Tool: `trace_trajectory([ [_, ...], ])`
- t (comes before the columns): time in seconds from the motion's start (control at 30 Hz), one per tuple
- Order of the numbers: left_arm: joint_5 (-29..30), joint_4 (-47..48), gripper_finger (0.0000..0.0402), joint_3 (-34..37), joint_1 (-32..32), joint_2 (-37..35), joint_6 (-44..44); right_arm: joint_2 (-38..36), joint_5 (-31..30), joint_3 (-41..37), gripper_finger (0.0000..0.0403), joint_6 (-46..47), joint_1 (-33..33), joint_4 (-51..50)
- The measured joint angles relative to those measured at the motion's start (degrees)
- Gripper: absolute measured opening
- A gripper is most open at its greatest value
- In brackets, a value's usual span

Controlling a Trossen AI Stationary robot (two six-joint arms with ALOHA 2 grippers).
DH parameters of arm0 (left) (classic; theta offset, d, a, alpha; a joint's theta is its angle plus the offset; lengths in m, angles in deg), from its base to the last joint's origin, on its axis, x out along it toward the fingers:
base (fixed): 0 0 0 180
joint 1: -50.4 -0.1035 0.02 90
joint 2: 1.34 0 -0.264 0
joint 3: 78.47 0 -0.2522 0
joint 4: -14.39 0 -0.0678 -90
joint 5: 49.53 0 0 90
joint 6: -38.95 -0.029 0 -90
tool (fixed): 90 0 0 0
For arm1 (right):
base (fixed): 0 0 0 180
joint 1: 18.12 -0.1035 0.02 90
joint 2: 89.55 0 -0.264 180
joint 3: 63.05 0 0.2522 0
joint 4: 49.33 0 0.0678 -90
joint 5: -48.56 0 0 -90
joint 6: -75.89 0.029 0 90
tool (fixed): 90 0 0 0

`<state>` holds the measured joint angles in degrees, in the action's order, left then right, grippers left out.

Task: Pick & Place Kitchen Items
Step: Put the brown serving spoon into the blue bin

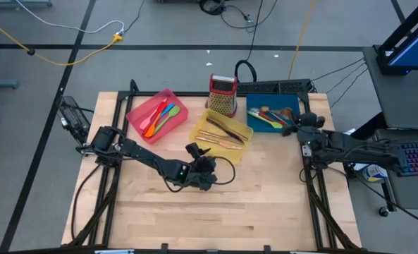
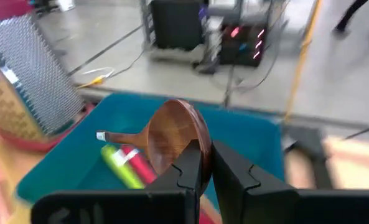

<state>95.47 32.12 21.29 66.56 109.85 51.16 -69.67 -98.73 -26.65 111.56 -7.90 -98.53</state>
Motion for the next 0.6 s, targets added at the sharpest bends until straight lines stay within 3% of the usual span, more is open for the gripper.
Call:
trace_trajectory([
  [0.3,0.0,-1.9,0.0202,0.0,0.0,0.0,0.3,0.0,3.4,-9.8,0.0018,6.2,1.3,9.1],
  [0.6,-1.0,-4.4,0.0202,0.0,0.0,0.0,-1.3,0.5,3.7,-14.3,0.0021,0.6,5.1,18.5],
])
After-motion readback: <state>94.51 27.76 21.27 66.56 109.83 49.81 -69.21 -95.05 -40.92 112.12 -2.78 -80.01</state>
